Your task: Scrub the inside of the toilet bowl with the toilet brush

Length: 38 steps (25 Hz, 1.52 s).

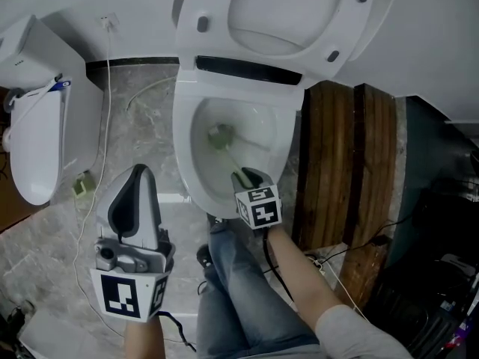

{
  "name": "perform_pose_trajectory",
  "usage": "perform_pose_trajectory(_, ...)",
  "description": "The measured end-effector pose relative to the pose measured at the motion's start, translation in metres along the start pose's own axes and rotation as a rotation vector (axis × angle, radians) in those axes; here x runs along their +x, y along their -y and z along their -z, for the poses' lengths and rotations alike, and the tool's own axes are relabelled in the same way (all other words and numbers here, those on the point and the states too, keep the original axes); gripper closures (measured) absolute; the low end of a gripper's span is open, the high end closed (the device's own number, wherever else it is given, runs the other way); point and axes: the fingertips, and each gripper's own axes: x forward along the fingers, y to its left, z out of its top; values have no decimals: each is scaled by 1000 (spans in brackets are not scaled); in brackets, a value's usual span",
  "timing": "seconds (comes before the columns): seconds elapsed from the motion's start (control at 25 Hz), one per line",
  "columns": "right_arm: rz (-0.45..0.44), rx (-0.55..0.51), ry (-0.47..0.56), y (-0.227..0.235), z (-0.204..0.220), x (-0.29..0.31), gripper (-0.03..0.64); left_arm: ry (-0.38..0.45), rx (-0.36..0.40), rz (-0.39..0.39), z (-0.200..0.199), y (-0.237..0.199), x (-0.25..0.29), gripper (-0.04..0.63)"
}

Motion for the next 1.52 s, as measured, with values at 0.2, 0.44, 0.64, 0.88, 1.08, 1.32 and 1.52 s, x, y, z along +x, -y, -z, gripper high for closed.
perform_pose_trajectory(0.2,-19,-10,-12,-6,15,-12,514,21,-3,18,-8,10,0,592)
perform_pose_trajectory(0.44,-19,-52,-38,-5,29,-22,514,26,10,33,-11,19,0,592)
perform_pose_trajectory(0.64,8,-58,-59,4,37,-26,514,24,15,41,-11,25,0,592)
perform_pose_trajectory(0.88,46,-53,-77,12,36,-30,514,39,0,47,-14,27,3,592)
perform_pose_trajectory(1.08,80,-66,-79,18,36,-32,514,35,3,42,-15,27,4,592)
perform_pose_trajectory(1.32,131,-36,-50,31,30,-30,512,15,24,31,-12,24,4,592)
perform_pose_trajectory(1.52,181,58,-29,50,24,-30,512,9,22,27,-11,23,5,592)
